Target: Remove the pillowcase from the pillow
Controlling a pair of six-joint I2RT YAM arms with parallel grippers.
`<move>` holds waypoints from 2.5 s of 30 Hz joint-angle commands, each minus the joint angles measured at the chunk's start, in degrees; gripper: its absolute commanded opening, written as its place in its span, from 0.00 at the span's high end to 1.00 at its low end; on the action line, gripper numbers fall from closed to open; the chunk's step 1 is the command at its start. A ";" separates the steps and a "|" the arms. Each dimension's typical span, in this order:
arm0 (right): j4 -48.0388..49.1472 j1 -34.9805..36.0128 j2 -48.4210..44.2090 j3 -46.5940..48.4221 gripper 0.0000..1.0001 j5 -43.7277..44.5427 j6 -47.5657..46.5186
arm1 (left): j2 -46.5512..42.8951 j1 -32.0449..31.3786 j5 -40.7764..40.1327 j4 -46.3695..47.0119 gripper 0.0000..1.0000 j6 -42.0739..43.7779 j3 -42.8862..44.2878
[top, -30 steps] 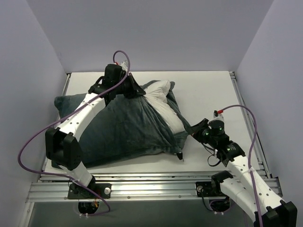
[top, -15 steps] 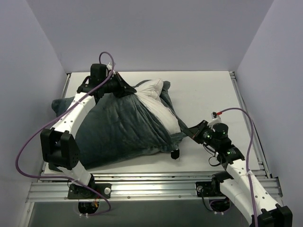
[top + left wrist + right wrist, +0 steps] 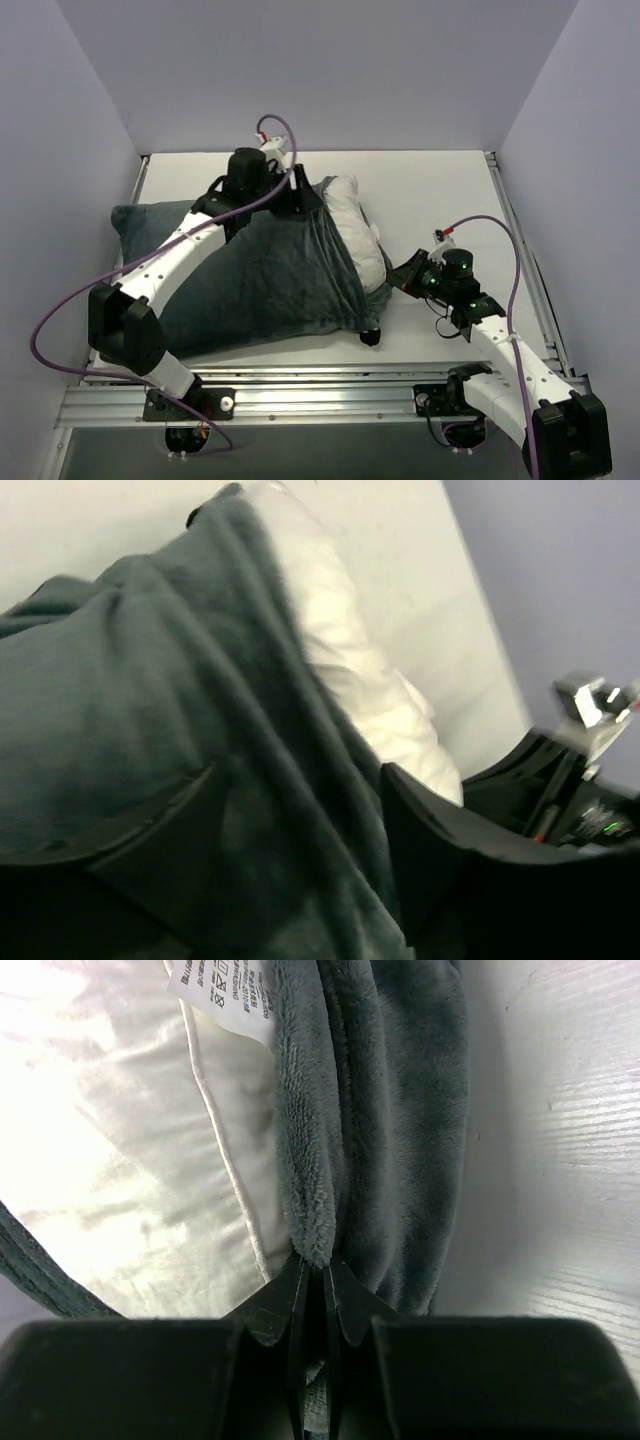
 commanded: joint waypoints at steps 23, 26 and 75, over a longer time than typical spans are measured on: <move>-0.63 -0.03 0.72 2.61 1.00 1.95 -4.41 | 9.40 -33.26 -27.42 -6.73 0.06 50.57 8.27; -0.19 0.06 1.24 2.61 1.00 1.95 -4.50 | 11.43 -33.26 -26.01 -8.93 0.06 49.43 8.53; -4.67 8.41 -0.68 -2.57 1.00 8.80 -3.27 | -7.99 -17.53 -43.67 20.52 0.98 16.20 10.63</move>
